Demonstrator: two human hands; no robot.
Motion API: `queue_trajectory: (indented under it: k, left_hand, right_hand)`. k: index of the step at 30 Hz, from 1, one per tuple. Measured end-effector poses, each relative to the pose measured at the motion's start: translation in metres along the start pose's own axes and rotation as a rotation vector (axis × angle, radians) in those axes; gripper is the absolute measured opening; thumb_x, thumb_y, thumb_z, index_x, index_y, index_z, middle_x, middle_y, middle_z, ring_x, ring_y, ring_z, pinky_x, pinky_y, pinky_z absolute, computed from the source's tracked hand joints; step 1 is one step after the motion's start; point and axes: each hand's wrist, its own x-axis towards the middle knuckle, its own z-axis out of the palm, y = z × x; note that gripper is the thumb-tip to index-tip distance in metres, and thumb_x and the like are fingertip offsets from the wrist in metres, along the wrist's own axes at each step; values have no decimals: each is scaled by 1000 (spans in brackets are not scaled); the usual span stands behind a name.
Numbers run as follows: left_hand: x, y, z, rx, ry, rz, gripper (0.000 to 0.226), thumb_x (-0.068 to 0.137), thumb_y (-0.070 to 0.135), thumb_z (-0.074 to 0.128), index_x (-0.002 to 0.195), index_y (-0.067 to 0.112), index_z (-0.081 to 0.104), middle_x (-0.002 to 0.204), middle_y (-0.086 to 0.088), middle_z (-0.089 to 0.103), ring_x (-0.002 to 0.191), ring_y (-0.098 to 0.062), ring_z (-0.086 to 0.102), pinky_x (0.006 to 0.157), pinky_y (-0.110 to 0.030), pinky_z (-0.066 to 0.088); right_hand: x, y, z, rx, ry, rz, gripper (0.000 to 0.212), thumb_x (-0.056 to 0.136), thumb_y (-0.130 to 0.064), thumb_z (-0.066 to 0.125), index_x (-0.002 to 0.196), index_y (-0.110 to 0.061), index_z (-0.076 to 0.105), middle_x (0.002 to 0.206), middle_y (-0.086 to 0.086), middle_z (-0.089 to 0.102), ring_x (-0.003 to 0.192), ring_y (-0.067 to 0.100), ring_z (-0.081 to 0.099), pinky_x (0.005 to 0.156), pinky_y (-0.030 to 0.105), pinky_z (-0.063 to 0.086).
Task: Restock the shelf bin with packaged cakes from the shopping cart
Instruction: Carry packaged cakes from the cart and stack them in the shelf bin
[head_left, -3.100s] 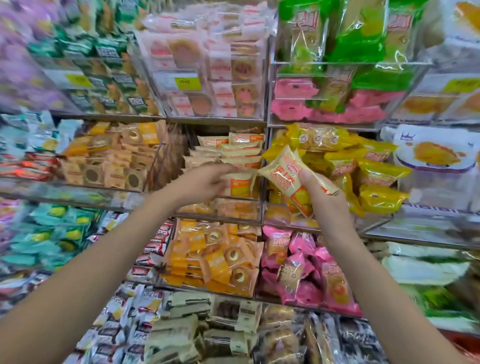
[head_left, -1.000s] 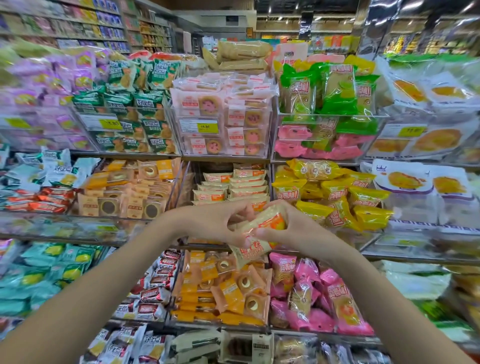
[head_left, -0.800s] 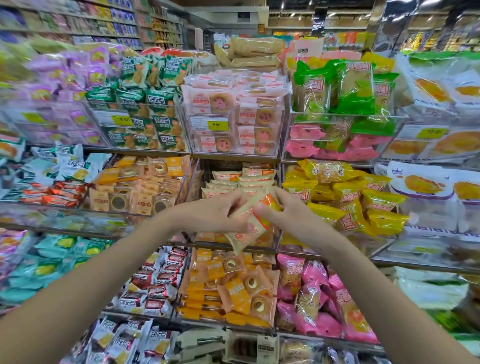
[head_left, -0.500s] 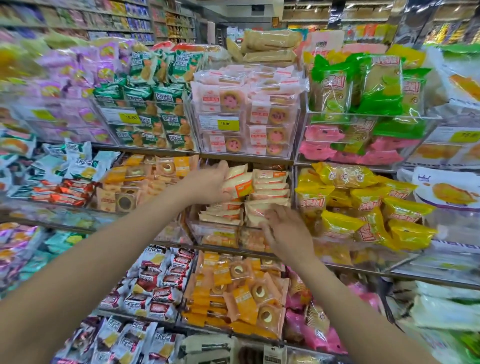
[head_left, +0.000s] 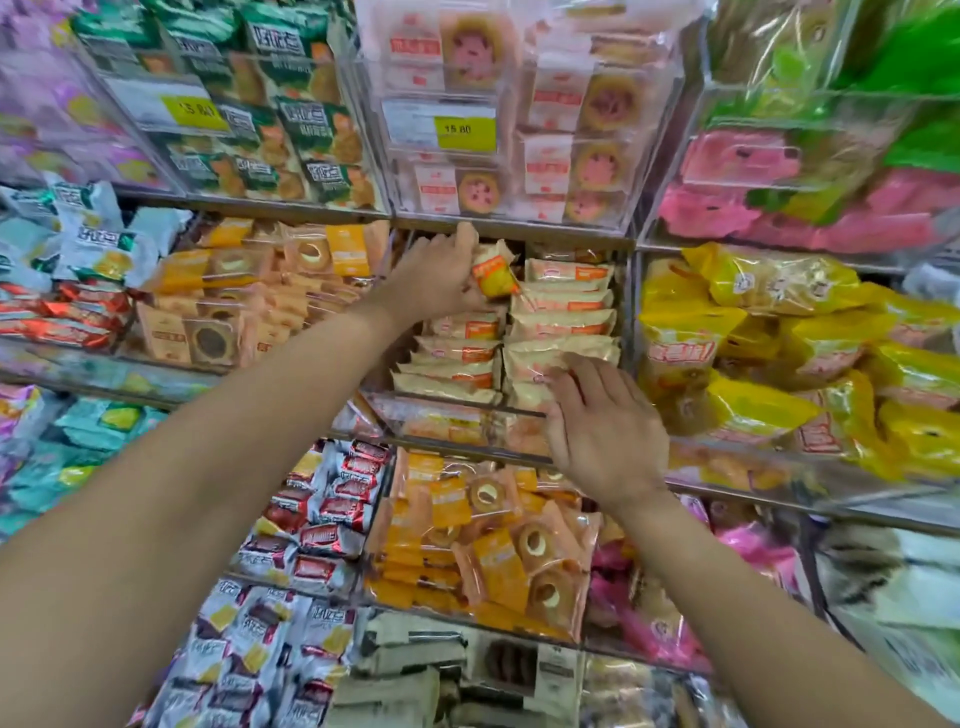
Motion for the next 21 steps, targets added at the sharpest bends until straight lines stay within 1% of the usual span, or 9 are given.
queue_trajectory:
  k: [2,4,7,9,12,15,17,19,21]
  left_hand:
    - [-2,-3,1,15,-20,29,45,76,30,62,109,6,41,87,-13,60,78,-35,58,62,-35,33]
    - [-4,-6,-1,65,-40,75,47,75,34,61,112,10,43,89,-10,59,82,-33,58,66,-37,36]
    - [-8,-7,-6,280,-27,100,51,75,38,61,113,10,43,97,-15,60,86,-35,59,70,-40,40]
    - [-12,0,-3,370,-19,48,51,76,36,60,116,9,42,102,-17,59,91,-36,58,74,-41,41]
    - [-9,14,5,306,-62,-73,52,79,31,58,122,9,38,111,-19,55,101,-37,54,80,-42,41]
    - [3,19,6,229,-134,-167,51,83,31,57,123,9,35,116,-20,53,107,-37,50,84,-43,39]
    - [6,19,12,184,-194,-215,53,86,33,55,127,10,32,122,-20,49,113,-37,48,90,-44,38]
    - [7,15,17,87,-219,-240,52,89,32,52,132,10,31,129,-19,45,121,-36,42,97,-46,35]
    - [7,10,19,46,-230,-206,53,91,30,48,136,9,30,137,-18,39,128,-35,34,103,-47,29]
  right_hand:
    - [-1,0,0,4,-9,2,42,96,-29,32,104,-8,67,109,12,66,99,31,62,84,37,50]
    - [-1,0,1,2,-4,6,44,97,-30,30,104,-8,67,110,13,66,100,32,62,85,38,50]
    - [-1,-1,1,-1,5,8,42,96,-29,31,104,-7,66,109,13,65,100,32,61,84,38,50]
    - [-1,-1,2,-13,16,7,43,96,-29,30,104,-7,66,109,13,65,99,32,61,84,38,49]
    - [-2,-1,3,-22,27,4,44,96,-30,29,104,-7,66,109,13,65,99,32,61,84,38,49]
    - [-1,-1,2,-20,22,3,44,96,-29,29,104,-7,66,109,13,65,99,32,61,84,39,49]
    - [-1,-1,1,-10,24,-1,44,96,-29,29,104,-6,66,109,14,65,98,33,61,83,39,50]
    - [-1,-1,1,-10,28,2,42,95,-28,32,103,-6,66,109,14,65,97,33,62,83,39,51]
    - [-1,-1,1,-11,25,0,41,94,-27,33,103,-6,67,109,14,65,97,33,62,83,39,51]
